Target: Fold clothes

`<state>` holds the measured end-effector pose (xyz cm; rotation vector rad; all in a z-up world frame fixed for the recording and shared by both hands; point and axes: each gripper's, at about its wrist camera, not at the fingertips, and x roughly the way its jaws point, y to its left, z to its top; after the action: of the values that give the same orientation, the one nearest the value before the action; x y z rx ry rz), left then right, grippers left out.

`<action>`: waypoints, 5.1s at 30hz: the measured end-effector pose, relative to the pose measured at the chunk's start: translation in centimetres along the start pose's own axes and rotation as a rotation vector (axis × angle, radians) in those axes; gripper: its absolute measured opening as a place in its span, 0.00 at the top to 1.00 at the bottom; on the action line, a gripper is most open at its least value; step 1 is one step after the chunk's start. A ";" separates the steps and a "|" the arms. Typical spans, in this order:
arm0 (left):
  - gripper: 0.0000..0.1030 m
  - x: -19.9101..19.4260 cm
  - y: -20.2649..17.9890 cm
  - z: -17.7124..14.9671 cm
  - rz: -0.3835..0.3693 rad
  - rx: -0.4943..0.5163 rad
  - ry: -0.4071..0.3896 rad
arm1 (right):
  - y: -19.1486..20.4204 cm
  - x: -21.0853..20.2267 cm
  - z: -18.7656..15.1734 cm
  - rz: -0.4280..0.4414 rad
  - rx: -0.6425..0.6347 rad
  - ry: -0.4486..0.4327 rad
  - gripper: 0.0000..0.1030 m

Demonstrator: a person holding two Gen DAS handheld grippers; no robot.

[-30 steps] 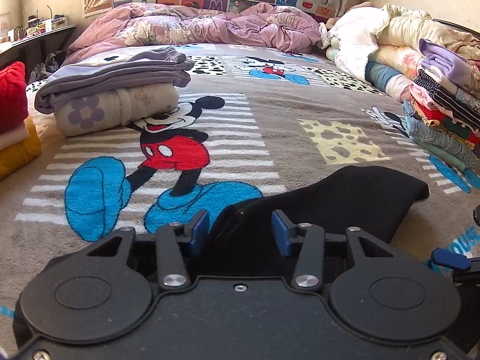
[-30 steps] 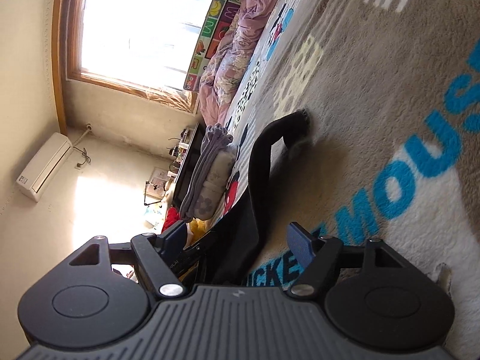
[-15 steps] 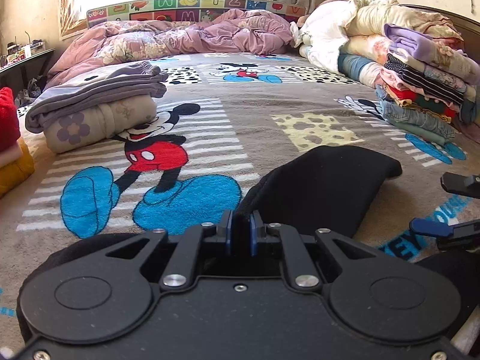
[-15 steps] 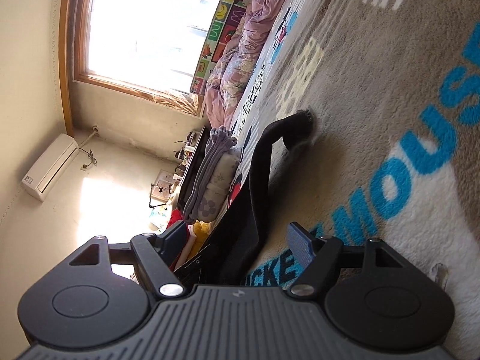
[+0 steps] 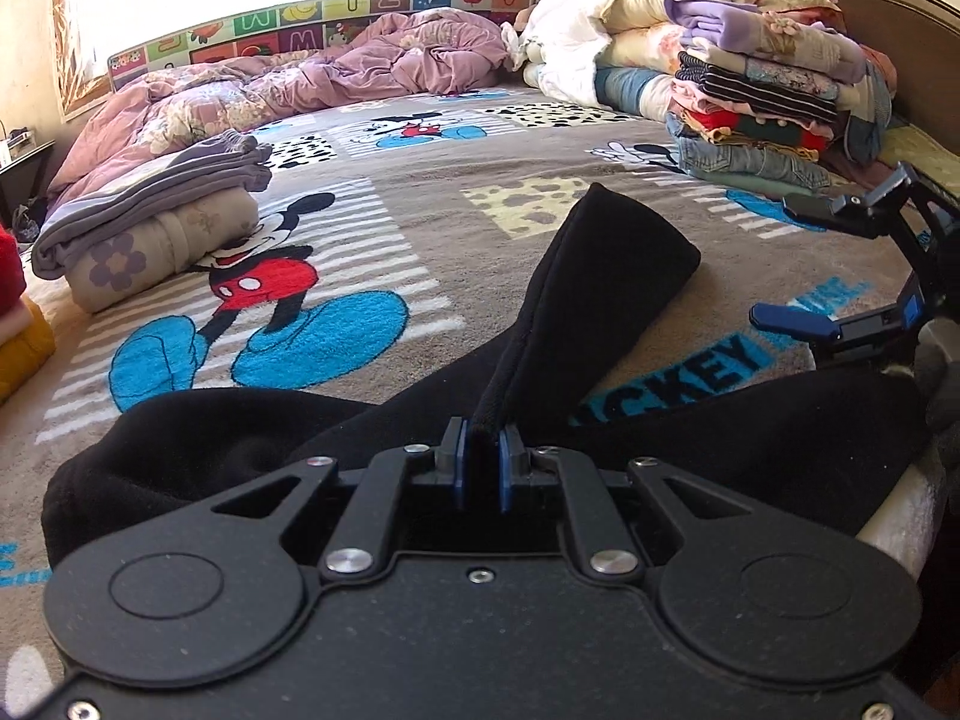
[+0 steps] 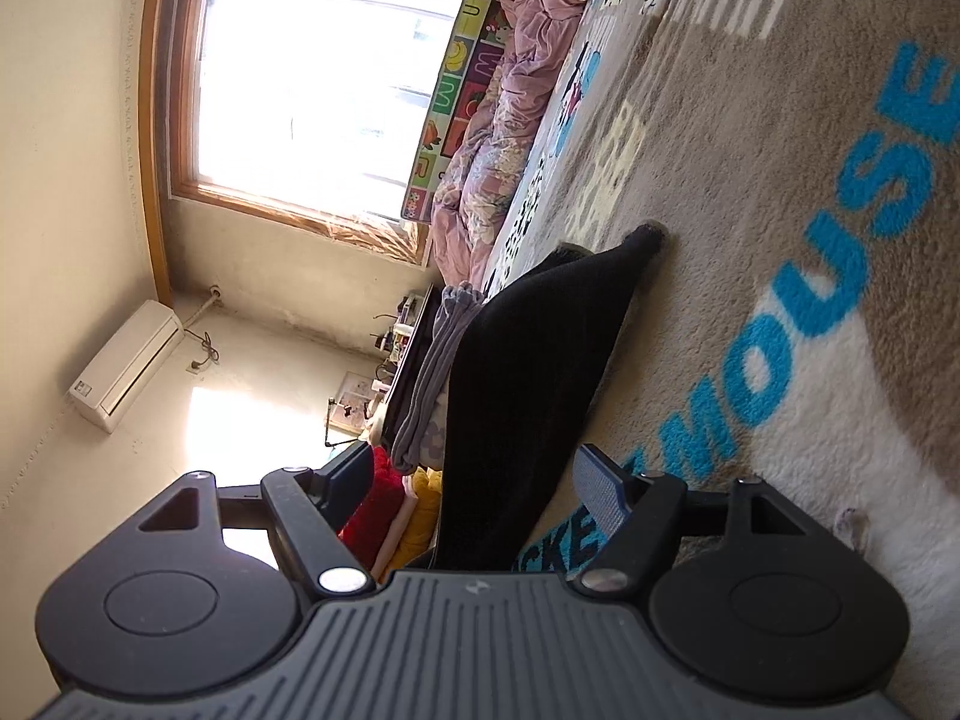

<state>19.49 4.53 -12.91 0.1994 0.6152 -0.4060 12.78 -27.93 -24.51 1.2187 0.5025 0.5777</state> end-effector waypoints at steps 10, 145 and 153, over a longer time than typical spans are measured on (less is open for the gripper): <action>0.93 -0.8 -2.1 -1.7 0.018 0.173 0.028 | -0.4 -2.7 0.5 -0.028 0.025 -0.067 0.28; 0.54 0.3 20.2 -2.7 0.053 -0.809 -0.140 | 5.0 17.4 13.3 -0.630 -0.878 0.241 0.88; 0.49 -1.5 22.0 -4.1 0.037 -0.919 -0.194 | 6.8 16.2 13.3 -0.754 -0.946 0.119 0.73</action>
<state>25.61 26.06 -13.97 -0.6975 0.5518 -0.0745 32.55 -25.29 -15.20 0.0561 0.6330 0.1717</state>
